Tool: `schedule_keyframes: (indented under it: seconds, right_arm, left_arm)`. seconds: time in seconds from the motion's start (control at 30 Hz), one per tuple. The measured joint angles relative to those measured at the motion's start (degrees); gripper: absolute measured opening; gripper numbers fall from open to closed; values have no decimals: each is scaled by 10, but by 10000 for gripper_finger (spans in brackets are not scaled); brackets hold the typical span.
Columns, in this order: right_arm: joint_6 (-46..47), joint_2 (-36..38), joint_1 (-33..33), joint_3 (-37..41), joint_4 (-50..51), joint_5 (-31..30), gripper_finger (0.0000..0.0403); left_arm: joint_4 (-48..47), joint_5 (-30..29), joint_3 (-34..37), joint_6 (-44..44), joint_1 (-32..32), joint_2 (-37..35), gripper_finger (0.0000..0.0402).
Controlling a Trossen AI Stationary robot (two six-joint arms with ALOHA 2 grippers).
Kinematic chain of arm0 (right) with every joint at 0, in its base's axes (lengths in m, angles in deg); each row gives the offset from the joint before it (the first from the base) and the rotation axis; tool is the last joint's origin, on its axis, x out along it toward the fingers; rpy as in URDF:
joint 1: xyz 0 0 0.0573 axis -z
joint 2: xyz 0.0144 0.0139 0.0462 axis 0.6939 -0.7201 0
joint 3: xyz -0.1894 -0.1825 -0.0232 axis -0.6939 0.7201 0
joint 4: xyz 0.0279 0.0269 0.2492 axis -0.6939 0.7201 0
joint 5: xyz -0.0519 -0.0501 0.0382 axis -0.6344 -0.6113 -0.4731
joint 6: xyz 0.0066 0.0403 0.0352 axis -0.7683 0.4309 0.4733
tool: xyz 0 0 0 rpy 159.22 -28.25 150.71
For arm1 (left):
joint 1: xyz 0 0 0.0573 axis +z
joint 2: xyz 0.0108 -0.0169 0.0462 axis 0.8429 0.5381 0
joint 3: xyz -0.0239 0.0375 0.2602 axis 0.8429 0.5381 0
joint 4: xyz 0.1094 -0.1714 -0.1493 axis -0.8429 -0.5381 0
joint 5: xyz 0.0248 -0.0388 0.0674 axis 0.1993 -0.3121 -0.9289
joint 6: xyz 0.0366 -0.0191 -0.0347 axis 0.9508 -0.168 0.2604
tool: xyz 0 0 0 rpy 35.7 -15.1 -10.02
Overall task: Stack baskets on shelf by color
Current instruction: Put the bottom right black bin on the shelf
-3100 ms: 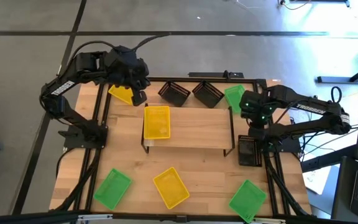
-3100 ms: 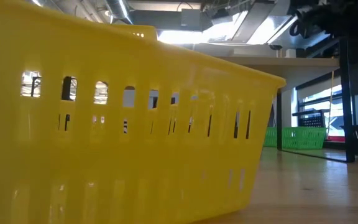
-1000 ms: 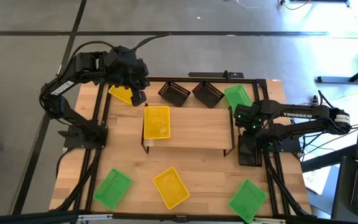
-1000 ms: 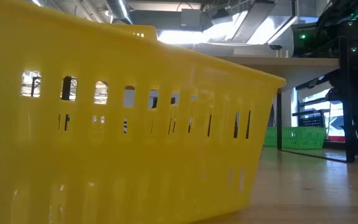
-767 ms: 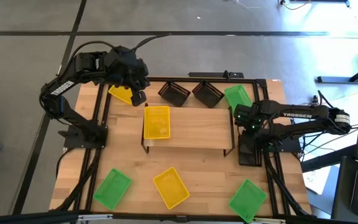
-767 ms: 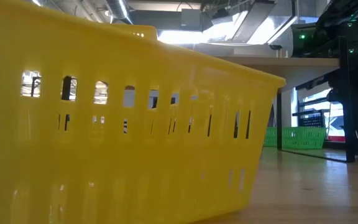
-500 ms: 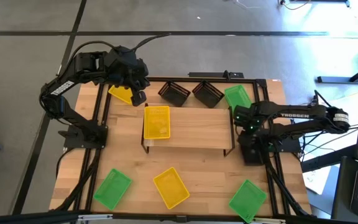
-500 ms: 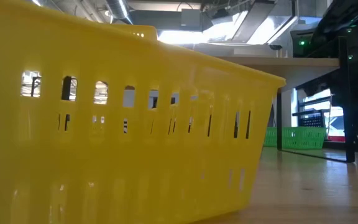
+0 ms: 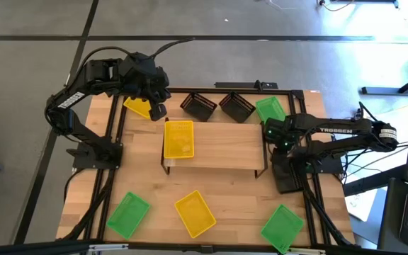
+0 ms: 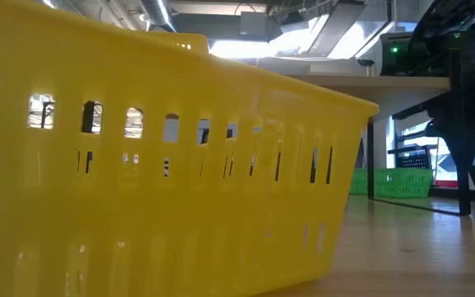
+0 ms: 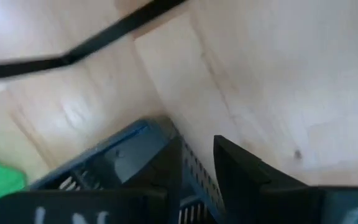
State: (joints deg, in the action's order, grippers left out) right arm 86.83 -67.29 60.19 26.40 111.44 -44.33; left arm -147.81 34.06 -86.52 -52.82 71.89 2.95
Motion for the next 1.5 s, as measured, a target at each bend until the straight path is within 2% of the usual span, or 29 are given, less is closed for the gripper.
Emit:
schedule_keyframes:
  seconds: [0.17,0.47,0.97,1.37,1.5]
  right_arm:
    - [-29,0,0,0,8,30,88]
    - [-29,-6,0,0,8,30,88]
    - [-25,-75,-26,-3,-4,28,88]
    - [4,-80,-26,-1,-31,4,87]
    - [4,-80,-26,-1,-31,4,72]
  left_arm:
    - [0,0,0,0,0,0,27]
    - [0,0,0,0,0,0,27]
    - [0,0,0,0,0,0,27]
    - [0,0,0,0,0,0,27]
    - [0,0,0,0,0,0,27]
